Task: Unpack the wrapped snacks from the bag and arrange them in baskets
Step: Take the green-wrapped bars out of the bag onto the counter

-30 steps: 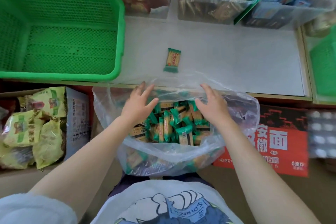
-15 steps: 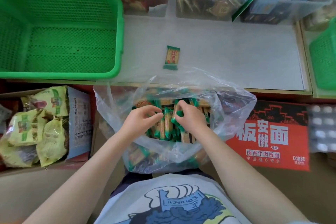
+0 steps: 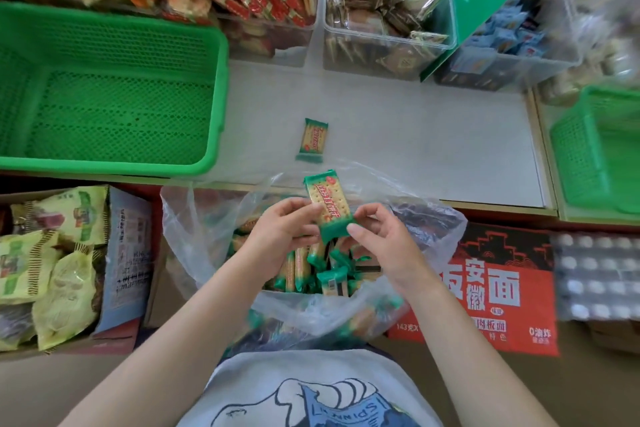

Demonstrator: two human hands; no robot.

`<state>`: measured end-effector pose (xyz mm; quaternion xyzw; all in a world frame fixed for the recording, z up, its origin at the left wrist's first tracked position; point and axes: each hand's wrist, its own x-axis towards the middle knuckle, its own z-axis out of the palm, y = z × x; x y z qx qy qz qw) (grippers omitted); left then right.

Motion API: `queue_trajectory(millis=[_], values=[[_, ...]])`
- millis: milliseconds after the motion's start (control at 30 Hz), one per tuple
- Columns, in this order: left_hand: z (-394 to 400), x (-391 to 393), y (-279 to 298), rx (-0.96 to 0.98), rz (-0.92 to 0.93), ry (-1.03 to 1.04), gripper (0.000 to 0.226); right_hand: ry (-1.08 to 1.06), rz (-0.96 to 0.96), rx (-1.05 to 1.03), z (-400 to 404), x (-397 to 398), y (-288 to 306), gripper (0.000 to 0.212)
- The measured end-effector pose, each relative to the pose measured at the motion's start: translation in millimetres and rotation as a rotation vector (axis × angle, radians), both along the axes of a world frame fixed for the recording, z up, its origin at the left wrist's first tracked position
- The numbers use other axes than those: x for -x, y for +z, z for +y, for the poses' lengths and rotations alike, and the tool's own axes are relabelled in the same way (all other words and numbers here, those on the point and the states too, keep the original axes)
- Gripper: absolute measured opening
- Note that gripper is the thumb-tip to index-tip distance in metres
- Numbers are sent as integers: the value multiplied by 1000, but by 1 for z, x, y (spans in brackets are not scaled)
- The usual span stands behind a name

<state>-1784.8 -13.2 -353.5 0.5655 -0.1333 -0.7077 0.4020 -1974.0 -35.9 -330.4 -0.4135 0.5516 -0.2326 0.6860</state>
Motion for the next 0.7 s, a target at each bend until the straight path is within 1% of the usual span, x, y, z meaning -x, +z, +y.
queue_trajectory(millis=[100,200,233,267,333,367,400,467,533,600,700], values=[[-19,0,5,56,-99,-37,18,-63,-27,-76,-11,-3,0,29],[-31,2,4,113,-266,-128,19,19,54,-90,-24,-4,-5,24],[-34,1,-1,132,-368,-151,19,15,75,-92,-32,-5,-8,22],[-35,-2,-8,146,-517,-182,21,-13,100,-96,-42,-5,-12,22],[-35,-13,-29,149,-862,-288,33,-109,170,-110,-69,-6,-24,25],[-34,-18,-39,135,-971,-350,40,-164,205,-115,-85,-7,-31,26],[-33,-23,-48,112,-1031,-414,46,-200,237,-112,-101,-9,-38,27],[-34,-28,-64,71,-1073,-539,53,-190,303,-85,-135,-19,-53,30],[-34,-29,-77,41,-1080,-612,55,-121,357,-83,-161,-33,-67,30],[-34,-30,-87,29,-1084,-634,57,-55,407,-126,-175,-44,-82,30],[-31,-32,-98,48,-1092,-633,60,32,538,-172,-182,-44,-99,26]])
